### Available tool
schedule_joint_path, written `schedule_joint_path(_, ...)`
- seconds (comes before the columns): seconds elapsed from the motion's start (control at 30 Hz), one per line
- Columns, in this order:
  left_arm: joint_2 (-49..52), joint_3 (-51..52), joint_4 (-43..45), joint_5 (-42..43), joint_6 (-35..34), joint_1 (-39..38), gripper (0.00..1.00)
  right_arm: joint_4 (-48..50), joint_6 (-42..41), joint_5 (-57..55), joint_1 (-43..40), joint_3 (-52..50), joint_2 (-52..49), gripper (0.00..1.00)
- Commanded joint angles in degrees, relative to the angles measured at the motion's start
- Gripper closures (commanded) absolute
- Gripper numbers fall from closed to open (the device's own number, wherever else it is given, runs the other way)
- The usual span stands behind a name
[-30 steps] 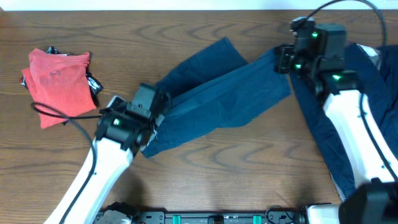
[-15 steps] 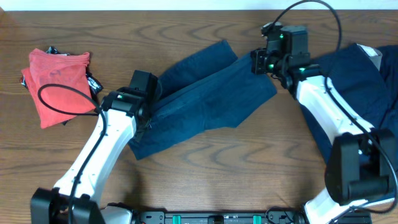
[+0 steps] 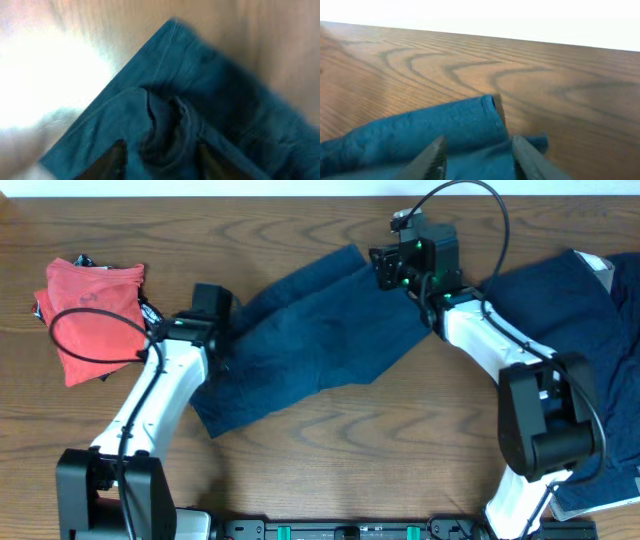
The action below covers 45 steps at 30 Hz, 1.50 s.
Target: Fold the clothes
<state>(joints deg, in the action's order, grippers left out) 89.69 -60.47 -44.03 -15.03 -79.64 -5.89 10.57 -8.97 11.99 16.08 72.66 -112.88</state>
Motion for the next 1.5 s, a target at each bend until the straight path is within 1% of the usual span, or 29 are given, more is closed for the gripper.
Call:
schedule_joint_path(0.0,0.42,0.00,2.16,-1.99,0.76,3.28,0.40,-1.44,0.31,-2.43,1.18,1.11,-1.62,0.55)
schedule_joint_path(0.13,0.42,-0.07,3.21,0.04,3.78,7.28,0.39,-7.23,0.31,-6.03,0.07,1.11,-1.01,0.57)
schedule_joint_path(0.2,0.42,-0.07,3.15,1.77,6.75,8.87,0.39,-10.86,0.31,-6.14,-0.76,1.11,-1.01,0.60)
schedule_joint_path(0.27,0.42,-0.04,2.32,3.13,10.49,9.88,0.35,-15.50,0.33,-6.03,-1.46,1.09,-1.03,0.64)
schedule_joint_path(0.37,0.42,-0.02,-0.90,3.48,13.05,10.01,0.31,-20.59,0.92,-6.16,-2.05,0.63,-1.29,0.67)
schedule_joint_path(0.4,0.44,-0.02,-2.14,3.69,13.44,9.99,0.27,-21.57,1.33,-6.14,-2.08,0.28,-1.49,0.67)
schedule_joint_path(0.53,0.44,0.59,-5.68,5.42,13.92,9.99,0.00,-23.63,2.62,-5.95,-1.77,-1.64,-2.40,0.69)
schedule_joint_path(0.57,0.44,0.94,-5.86,5.62,14.56,9.99,0.02,-23.87,2.89,-5.95,-1.60,-2.10,-2.60,0.69)
schedule_joint_path(0.73,0.63,3.37,-5.14,6.08,17.29,9.99,0.02,-25.00,2.89,-6.23,-1.44,-4.55,-2.84,0.66)
schedule_joint_path(0.8,0.66,5.07,-2.64,7.56,19.45,9.99,0.02,-27.36,2.82,-7.78,-1.64,-4.85,-2.84,0.65)
schedule_joint_path(0.9,0.66,8.02,3.48,11.69,24.90,9.99,0.02,-31.28,2.49,-11.10,-1.66,-4.87,-2.84,0.62)
schedule_joint_path(1.0,0.66,9.77,6.97,12.50,26.10,9.99,0.02,-34.14,1.75,-12.22,-1.66,-4.87,-2.84,0.60)
schedule_joint_path(1.17,0.68,9.99,8.63,12.50,28.35,9.99,0.02,-36.83,1.70,-12.26,-1.66,-4.87,-2.84,0.59)
schedule_joint_path(1.23,0.83,10.01,8.83,12.94,28.89,9.99,0.02,-37.97,0.20,-13.29,-1.66,-4.87,-2.84,0.59)
schedule_joint_path(1.37,2.10,10.01,10.67,14.78,34.27,9.99,0.02,-40.39,-4.52,-19.65,-1.66,-4.85,-2.84,0.58)
schedule_joint_path(1.47,4.48,10.01,13.18,17.64,38.23,9.99,0.02,-41.05,-4.72,-20.33,-1.66,-4.85,-2.75,0.57)
